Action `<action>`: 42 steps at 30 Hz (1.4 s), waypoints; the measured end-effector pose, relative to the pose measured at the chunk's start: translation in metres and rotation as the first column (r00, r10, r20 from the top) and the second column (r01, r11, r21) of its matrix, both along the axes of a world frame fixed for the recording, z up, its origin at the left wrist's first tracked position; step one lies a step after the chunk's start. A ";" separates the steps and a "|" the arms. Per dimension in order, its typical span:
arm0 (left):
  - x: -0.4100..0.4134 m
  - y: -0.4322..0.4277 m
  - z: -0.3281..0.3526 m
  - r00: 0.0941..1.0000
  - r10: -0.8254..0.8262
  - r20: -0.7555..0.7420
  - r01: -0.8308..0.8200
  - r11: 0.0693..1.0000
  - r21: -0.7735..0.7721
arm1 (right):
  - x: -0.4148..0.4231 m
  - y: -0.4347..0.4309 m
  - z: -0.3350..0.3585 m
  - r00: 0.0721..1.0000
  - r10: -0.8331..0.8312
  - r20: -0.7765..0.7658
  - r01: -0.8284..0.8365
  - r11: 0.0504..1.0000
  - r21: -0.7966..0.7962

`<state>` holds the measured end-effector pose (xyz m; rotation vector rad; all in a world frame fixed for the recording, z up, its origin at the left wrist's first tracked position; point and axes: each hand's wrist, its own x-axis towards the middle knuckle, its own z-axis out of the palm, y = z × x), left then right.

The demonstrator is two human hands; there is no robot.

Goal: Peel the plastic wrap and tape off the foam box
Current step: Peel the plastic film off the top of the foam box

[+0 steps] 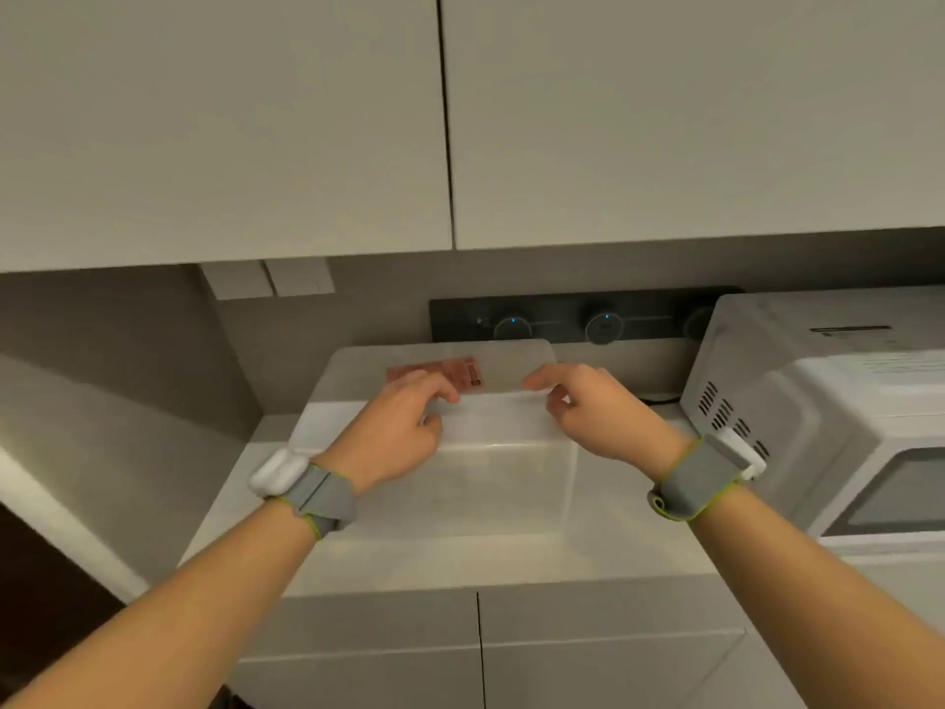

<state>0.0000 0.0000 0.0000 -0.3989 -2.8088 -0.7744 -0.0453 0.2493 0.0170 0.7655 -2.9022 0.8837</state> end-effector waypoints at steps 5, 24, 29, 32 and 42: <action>-0.044 0.013 -0.010 0.999 0.029 0.038 -0.033 0.994 0.101 | -0.034 0.005 -0.014 0.998 0.040 0.045 -0.040 0.999 -0.008; -0.055 0.013 -0.040 0.999 -0.035 -0.037 0.040 0.989 0.144 | -0.049 -0.028 -0.052 0.951 0.131 -0.280 -0.161 0.983 -0.087; -0.045 0.015 -0.039 0.993 -0.069 -0.100 0.077 0.994 0.079 | -0.047 -0.026 -0.058 0.954 0.083 -0.288 -0.138 0.975 -0.175; -0.042 0.017 -0.039 0.988 -0.066 -0.138 0.073 0.996 0.047 | -0.047 -0.025 -0.060 0.954 0.073 -0.291 -0.134 0.971 -0.197; -0.035 0.021 -0.042 0.960 -0.092 -0.265 0.086 0.996 -0.031 | -0.050 -0.023 -0.065 0.954 0.069 -0.292 -0.133 0.969 -0.206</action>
